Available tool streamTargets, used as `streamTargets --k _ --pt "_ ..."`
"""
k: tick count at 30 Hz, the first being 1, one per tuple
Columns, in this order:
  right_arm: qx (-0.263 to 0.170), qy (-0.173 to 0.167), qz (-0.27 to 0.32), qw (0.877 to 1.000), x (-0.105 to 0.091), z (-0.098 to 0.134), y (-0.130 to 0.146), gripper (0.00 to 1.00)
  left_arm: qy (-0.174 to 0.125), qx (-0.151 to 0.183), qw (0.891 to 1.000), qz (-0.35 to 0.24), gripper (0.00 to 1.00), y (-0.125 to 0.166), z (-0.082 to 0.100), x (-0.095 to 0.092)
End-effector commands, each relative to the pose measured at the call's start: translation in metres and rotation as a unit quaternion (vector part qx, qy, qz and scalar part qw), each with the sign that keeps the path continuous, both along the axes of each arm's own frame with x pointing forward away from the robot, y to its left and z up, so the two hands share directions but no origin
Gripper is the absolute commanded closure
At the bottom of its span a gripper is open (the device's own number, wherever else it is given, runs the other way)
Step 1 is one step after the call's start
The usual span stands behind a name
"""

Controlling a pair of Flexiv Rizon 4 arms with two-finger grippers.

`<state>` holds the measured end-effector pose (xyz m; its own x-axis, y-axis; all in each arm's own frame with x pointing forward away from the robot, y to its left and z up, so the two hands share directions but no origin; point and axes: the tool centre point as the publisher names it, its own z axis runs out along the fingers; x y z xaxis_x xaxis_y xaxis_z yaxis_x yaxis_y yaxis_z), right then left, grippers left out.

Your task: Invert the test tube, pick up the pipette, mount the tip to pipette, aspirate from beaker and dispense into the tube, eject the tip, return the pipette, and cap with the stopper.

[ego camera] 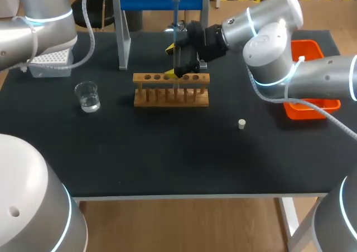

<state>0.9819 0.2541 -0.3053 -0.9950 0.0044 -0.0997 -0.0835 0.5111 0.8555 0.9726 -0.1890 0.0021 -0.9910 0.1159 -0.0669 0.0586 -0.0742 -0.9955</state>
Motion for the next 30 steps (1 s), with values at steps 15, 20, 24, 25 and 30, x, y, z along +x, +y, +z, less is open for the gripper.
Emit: streamTargets --k 15,20,24,25,30 --pt "-0.001 0.001 0.001 1.000 0.000 0.001 -0.001 0.00 0.009 -0.009 1.000 -0.004 1.00 -0.003 -0.009 0.001" --pt "-0.001 0.001 0.001 1.000 0.000 0.001 -0.001 0.00 0.012 -0.011 1.000 -0.005 1.00 -0.004 -0.012 0.002" --pt "-0.001 0.001 0.001 1.000 0.000 0.001 -0.001 0.00 0.016 -0.013 1.000 -0.005 1.00 -0.004 -0.017 0.003" --pt "-0.001 0.001 0.001 1.000 0.000 0.001 -0.001 0.00 0.017 -0.013 1.000 -0.005 1.00 -0.004 -0.019 0.003" --pt "-0.001 0.001 0.001 1.000 0.000 0.001 -0.001 0.00 0.020 -0.015 1.000 -0.003 1.00 -0.002 -0.023 0.005"
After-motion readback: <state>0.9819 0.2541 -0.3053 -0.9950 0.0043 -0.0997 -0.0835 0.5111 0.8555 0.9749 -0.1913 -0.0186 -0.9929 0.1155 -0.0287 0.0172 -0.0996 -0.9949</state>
